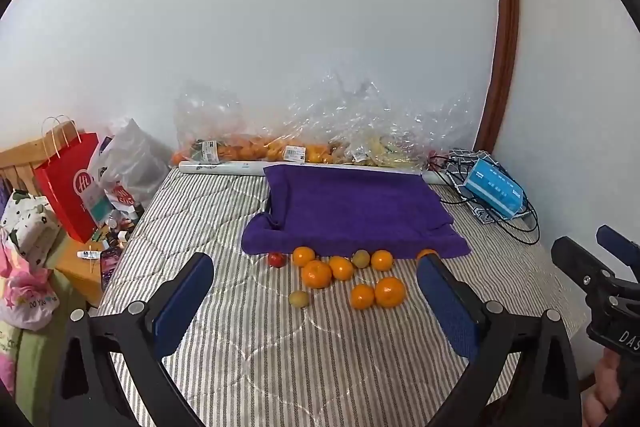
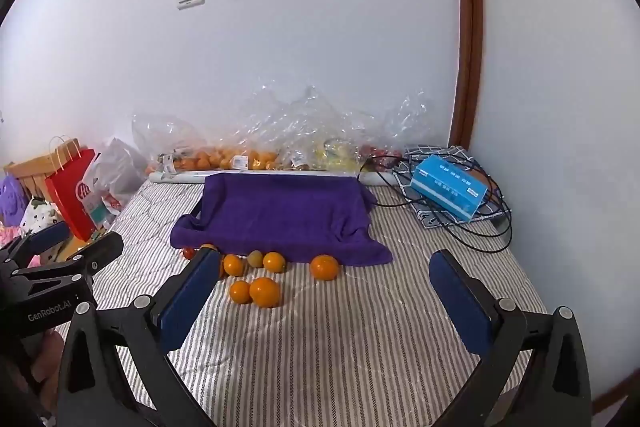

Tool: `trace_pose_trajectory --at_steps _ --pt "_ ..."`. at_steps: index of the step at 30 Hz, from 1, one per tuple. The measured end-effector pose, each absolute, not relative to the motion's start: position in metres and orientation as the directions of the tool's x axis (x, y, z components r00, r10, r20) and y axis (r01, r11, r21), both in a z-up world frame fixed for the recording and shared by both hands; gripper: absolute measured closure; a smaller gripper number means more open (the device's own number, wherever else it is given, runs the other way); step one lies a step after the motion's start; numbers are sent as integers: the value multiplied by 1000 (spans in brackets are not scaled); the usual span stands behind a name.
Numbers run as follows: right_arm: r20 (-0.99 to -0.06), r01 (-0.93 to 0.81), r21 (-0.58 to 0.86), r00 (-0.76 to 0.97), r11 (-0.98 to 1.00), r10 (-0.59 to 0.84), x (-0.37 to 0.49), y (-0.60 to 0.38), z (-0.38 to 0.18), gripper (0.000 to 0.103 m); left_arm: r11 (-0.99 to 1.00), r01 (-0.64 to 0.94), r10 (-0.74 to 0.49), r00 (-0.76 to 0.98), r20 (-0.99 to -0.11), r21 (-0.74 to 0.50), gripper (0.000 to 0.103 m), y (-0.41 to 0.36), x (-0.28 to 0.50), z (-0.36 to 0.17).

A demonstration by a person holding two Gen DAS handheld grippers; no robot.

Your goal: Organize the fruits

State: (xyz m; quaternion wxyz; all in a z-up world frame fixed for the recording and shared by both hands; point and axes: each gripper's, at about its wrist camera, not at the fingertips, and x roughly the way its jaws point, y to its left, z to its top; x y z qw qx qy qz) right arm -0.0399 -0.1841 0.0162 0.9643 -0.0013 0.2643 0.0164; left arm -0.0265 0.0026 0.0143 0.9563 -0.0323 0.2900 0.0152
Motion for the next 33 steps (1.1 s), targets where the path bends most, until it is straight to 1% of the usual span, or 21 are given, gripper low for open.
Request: trace_pose_trajectory --at_steps 33 --pt "-506 -45 10 861 999 44 -43 -183 12 0 998 -51 20 840 -543 -41 1 1 -38 9"
